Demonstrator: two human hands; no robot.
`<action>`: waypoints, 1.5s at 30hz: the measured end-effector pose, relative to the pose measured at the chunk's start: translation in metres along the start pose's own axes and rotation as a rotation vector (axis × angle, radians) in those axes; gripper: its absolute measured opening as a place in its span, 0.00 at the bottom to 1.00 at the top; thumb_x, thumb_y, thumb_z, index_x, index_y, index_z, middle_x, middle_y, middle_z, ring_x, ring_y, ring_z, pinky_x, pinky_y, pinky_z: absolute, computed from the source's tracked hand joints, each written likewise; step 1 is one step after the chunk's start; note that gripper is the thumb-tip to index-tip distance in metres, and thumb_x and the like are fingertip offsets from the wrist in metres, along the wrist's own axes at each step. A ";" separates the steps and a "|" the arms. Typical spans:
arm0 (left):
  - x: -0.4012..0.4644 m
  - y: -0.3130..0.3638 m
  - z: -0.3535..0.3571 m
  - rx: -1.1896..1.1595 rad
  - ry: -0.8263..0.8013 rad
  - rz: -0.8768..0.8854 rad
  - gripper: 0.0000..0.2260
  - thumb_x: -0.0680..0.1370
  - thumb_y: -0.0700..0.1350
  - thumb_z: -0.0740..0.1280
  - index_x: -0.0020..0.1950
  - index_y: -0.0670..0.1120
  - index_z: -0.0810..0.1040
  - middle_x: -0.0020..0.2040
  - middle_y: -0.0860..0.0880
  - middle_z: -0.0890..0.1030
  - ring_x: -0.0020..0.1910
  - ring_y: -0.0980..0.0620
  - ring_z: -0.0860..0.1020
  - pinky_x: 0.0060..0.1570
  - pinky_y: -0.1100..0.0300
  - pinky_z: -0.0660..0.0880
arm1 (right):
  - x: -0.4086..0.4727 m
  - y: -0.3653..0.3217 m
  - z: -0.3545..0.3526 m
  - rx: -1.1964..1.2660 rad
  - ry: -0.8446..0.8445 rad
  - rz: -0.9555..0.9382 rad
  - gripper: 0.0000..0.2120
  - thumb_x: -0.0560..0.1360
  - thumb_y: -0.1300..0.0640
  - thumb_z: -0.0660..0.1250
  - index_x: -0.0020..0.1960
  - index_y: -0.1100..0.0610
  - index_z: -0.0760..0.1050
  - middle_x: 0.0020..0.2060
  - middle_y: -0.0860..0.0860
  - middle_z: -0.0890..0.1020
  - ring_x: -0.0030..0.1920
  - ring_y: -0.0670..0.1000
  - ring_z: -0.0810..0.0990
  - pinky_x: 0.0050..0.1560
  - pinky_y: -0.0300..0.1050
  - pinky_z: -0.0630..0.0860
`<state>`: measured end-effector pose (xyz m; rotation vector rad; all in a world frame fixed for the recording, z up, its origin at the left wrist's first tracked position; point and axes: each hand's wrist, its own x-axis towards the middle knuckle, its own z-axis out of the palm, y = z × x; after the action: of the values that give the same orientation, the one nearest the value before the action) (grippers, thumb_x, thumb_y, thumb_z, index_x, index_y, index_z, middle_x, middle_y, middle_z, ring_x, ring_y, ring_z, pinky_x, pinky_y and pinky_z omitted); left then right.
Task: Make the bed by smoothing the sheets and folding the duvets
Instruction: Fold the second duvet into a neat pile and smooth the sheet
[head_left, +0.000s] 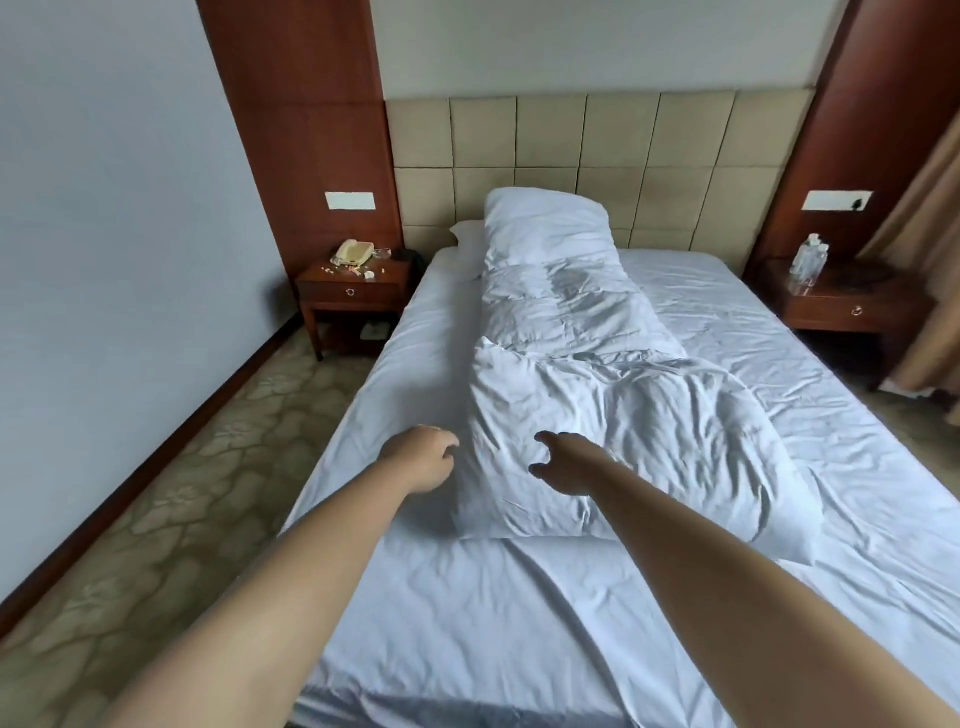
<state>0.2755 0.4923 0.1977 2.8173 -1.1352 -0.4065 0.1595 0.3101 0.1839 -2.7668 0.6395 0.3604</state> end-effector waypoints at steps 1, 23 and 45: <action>-0.006 -0.015 -0.003 0.000 -0.018 0.013 0.17 0.81 0.46 0.56 0.69 0.51 0.71 0.71 0.50 0.70 0.68 0.47 0.69 0.61 0.56 0.71 | 0.000 -0.019 0.003 -0.009 -0.004 0.000 0.27 0.79 0.46 0.60 0.76 0.51 0.58 0.69 0.55 0.70 0.69 0.56 0.68 0.65 0.48 0.67; 0.097 -0.334 -0.071 0.149 -0.127 0.136 0.20 0.81 0.45 0.56 0.73 0.51 0.67 0.73 0.52 0.65 0.73 0.49 0.61 0.66 0.54 0.65 | 0.219 -0.278 0.035 -0.007 -0.070 0.029 0.29 0.78 0.46 0.61 0.76 0.50 0.59 0.72 0.53 0.67 0.71 0.55 0.65 0.68 0.49 0.67; 0.403 -0.503 -0.156 0.159 -0.317 0.433 0.20 0.80 0.43 0.55 0.72 0.49 0.67 0.71 0.47 0.68 0.67 0.45 0.70 0.63 0.50 0.71 | 0.459 -0.412 -0.023 0.108 0.003 0.356 0.26 0.79 0.48 0.59 0.76 0.50 0.60 0.71 0.51 0.67 0.71 0.54 0.66 0.66 0.47 0.68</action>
<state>0.9331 0.5734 0.1762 2.5766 -1.8634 -0.7670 0.7524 0.4801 0.1543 -2.5470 1.1214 0.3810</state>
